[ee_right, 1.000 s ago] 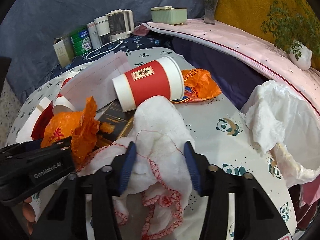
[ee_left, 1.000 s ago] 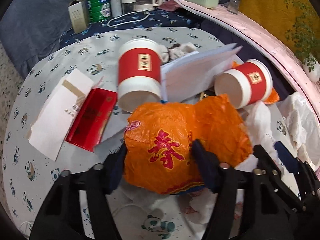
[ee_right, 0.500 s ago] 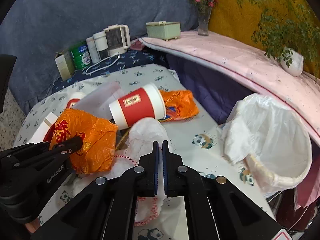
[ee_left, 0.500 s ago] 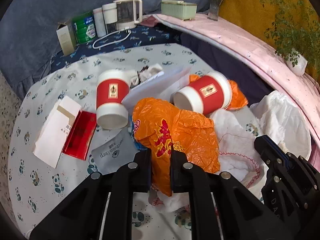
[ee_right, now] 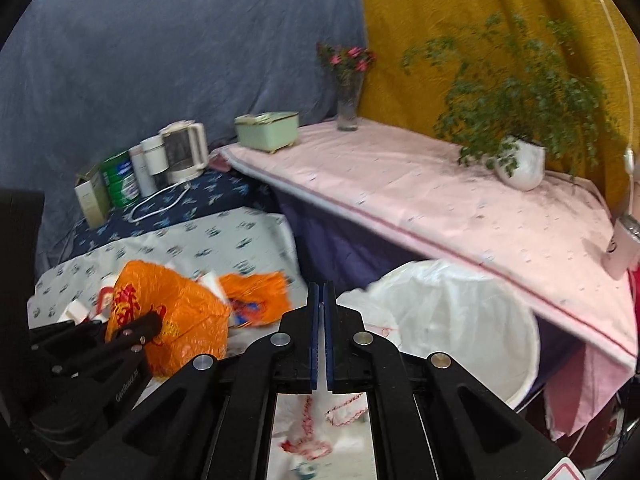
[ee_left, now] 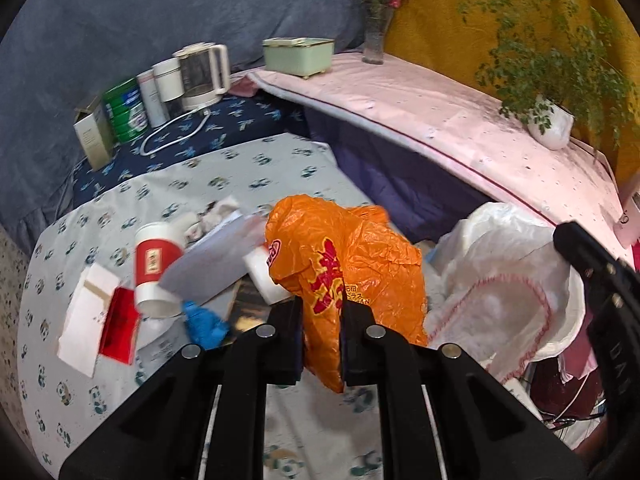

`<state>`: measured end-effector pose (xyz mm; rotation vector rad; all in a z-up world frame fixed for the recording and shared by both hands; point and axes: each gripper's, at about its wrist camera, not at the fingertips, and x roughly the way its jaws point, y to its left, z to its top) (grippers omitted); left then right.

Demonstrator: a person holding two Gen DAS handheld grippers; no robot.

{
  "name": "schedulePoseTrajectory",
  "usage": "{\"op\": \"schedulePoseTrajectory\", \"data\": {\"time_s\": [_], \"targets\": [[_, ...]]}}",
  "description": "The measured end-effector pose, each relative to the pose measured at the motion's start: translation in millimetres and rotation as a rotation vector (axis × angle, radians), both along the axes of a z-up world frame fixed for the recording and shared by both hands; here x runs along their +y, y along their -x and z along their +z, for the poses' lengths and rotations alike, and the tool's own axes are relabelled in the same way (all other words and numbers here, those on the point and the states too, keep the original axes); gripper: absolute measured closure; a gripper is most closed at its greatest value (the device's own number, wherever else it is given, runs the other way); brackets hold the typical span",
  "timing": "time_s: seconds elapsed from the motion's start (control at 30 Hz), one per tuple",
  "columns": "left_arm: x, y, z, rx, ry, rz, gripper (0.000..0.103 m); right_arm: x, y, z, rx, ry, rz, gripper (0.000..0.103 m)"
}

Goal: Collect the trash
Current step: 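Carry the orange bag and white cloth over the bin and open both grippers, then grasp the blue tape measure with the right gripper while the left grasps the grey paper bag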

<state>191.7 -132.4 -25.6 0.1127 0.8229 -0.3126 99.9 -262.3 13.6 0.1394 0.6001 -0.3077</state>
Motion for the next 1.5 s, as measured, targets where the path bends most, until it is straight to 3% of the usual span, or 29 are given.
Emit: {"op": "schedulePoseTrajectory", "data": {"time_s": [0.37, 0.63, 0.77, 0.83, 0.9, 0.97, 1.17, 1.5], "targets": [[-106.1, 0.3, 1.7, -0.020, -0.001, -0.159, 0.091, -94.9, 9.2, 0.9, -0.015, 0.029, -0.167, 0.101], [-164.1, -5.9, -9.5, 0.039, 0.036, -0.238, 0.090, -142.3, 17.2, -2.7, -0.011, 0.043, -0.261, 0.100], [-178.2, -7.3, -25.3, 0.072, 0.028, -0.244, 0.078, -142.9, 16.5, -12.0, 0.023, 0.084, -0.275, 0.094], [-179.2, -6.9, -30.7, 0.073, 0.020, -0.235, 0.068, -138.2, 17.4, -12.4, 0.017, 0.111, -0.274, 0.063], [-176.7, -7.2, -32.6, 0.066, 0.019, -0.224, 0.052, -130.7, 19.4, -11.0, 0.002, 0.136, -0.269, 0.051], [-172.7, -7.8, -32.0, 0.050, 0.014, -0.211, 0.048, -124.0, 18.1, -10.3, 0.002, 0.156, -0.262, 0.051], [-149.8, -14.1, -27.7, 0.041, 0.018, -0.167, 0.048, -108.1, 13.0, -11.4, 0.011, 0.137, -0.220, 0.049], [-75.5, -25.2, -27.8, 0.043, 0.013, -0.032, 0.048, -53.7, -6.7, -18.8, 0.031, 0.084, -0.107, 0.047]]}}
